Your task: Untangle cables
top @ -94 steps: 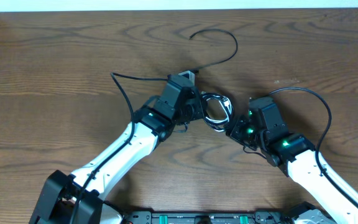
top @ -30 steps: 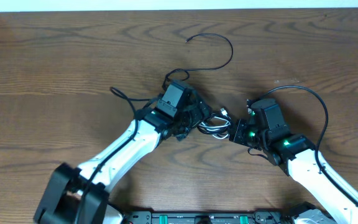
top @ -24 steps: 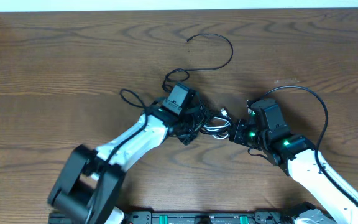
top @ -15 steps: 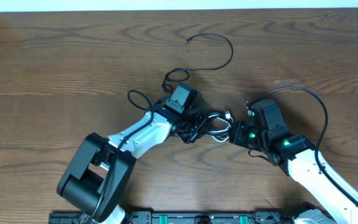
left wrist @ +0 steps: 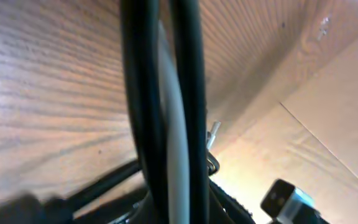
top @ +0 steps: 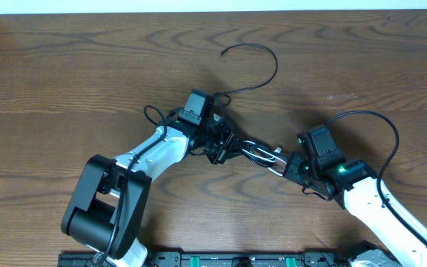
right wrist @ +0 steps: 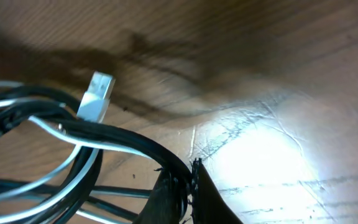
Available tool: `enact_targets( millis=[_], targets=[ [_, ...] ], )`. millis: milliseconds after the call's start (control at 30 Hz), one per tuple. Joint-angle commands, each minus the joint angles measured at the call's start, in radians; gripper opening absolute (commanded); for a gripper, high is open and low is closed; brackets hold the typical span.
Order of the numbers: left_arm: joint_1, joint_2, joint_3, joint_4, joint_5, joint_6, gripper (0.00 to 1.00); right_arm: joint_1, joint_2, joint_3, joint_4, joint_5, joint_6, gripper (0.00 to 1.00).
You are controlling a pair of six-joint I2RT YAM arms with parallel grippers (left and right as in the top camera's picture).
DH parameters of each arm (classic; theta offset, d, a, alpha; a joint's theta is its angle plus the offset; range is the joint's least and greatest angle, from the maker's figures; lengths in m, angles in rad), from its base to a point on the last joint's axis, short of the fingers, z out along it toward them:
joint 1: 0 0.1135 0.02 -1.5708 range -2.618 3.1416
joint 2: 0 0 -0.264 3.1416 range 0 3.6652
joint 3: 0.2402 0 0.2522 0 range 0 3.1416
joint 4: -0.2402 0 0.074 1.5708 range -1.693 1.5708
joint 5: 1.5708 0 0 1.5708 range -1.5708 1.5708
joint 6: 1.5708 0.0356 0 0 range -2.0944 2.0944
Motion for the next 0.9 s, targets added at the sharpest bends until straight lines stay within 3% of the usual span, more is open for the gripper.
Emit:
enact_targets(
  millis=[0,67,167,267,400,533,667,867],
  targets=[
    [0.077,0.001,0.014,0.007,-0.015,0.025,0.08,-0.01,0.003,-0.024,-0.066,0.214,0.084,0.01],
    [0.087,0.001,0.014,0.029,0.008,0.041,0.08,-0.016,0.003,-0.024,-0.074,0.214,0.09,0.04],
    [0.093,0.001,0.014,0.1,0.033,0.105,0.08,-0.024,0.003,-0.024,-0.066,0.188,0.109,0.26],
    [0.088,0.001,0.014,0.194,0.034,0.281,0.08,-0.027,0.003,-0.024,-0.018,0.101,0.079,0.4],
    [0.075,0.002,0.014,0.207,0.034,0.499,0.08,-0.027,0.002,-0.024,0.089,-0.036,0.003,0.56],
    [0.068,0.002,0.014,0.207,0.033,0.69,0.08,-0.027,0.003,-0.024,0.222,-0.187,-0.109,0.64],
    [0.069,0.002,0.014,0.208,0.033,0.85,0.08,-0.027,0.003,-0.024,0.29,-0.209,-0.124,0.64],
    [0.069,0.002,0.014,0.247,0.105,0.878,0.08,-0.027,0.003,-0.024,0.338,-0.198,-0.217,0.58]
  ],
)
